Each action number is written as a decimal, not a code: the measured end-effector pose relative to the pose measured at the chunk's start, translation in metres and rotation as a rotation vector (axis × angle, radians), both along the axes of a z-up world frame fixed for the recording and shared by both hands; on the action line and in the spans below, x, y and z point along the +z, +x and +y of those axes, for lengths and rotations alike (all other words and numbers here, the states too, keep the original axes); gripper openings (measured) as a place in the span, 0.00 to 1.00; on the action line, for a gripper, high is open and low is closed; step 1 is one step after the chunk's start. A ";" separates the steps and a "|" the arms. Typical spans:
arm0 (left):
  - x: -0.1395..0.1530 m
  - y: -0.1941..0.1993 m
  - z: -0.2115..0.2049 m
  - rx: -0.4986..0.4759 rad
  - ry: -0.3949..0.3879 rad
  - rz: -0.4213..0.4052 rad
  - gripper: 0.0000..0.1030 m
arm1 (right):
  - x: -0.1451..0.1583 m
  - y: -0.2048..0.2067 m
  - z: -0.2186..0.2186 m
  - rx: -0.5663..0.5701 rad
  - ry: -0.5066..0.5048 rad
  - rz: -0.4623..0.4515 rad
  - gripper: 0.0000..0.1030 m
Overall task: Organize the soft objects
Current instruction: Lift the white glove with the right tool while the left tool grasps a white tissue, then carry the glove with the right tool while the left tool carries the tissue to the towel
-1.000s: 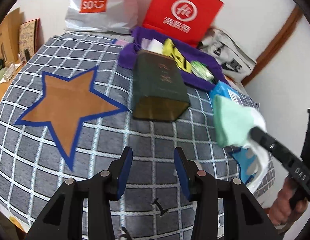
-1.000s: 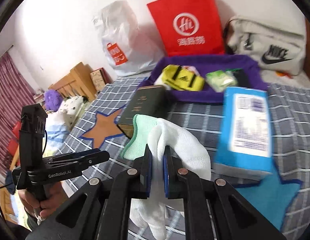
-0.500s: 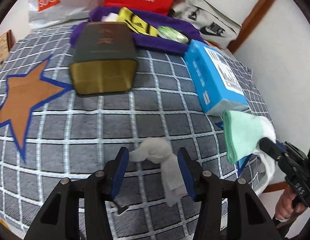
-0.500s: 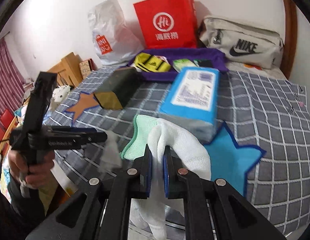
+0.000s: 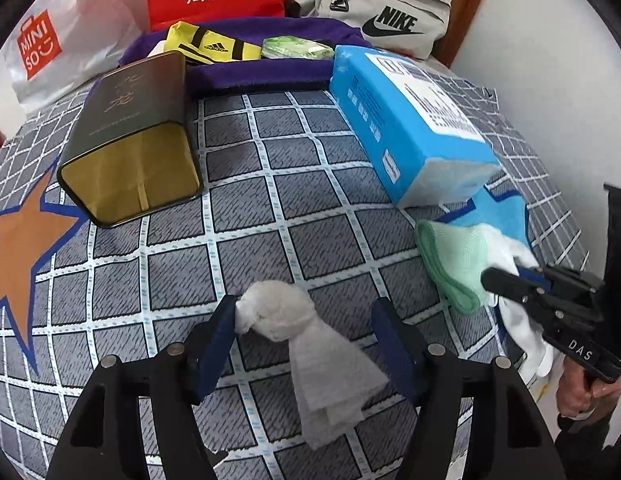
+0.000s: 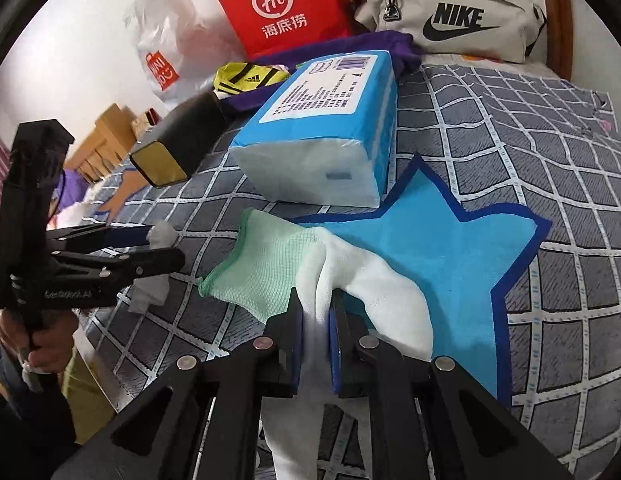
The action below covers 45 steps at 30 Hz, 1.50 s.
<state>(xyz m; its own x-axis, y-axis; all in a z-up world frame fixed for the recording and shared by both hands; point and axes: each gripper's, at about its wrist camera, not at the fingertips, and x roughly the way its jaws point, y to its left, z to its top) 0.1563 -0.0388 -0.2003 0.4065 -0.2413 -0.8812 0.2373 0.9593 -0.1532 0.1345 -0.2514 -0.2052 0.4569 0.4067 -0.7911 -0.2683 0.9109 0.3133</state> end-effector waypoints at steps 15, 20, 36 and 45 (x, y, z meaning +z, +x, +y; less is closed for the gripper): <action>0.001 0.000 0.006 0.027 0.046 -0.054 0.25 | -0.002 -0.004 0.003 0.008 -0.013 -0.047 0.12; 0.011 -0.002 0.013 0.048 0.025 -0.050 0.25 | 0.003 0.000 0.005 -0.003 -0.033 -0.012 0.11; 0.082 0.018 0.037 0.103 -0.001 -0.159 0.25 | 0.093 0.007 0.012 0.027 -0.029 -0.177 0.11; 0.115 0.048 0.056 0.156 -0.031 -0.211 0.25 | 0.133 0.045 0.018 0.041 -0.039 -0.235 0.11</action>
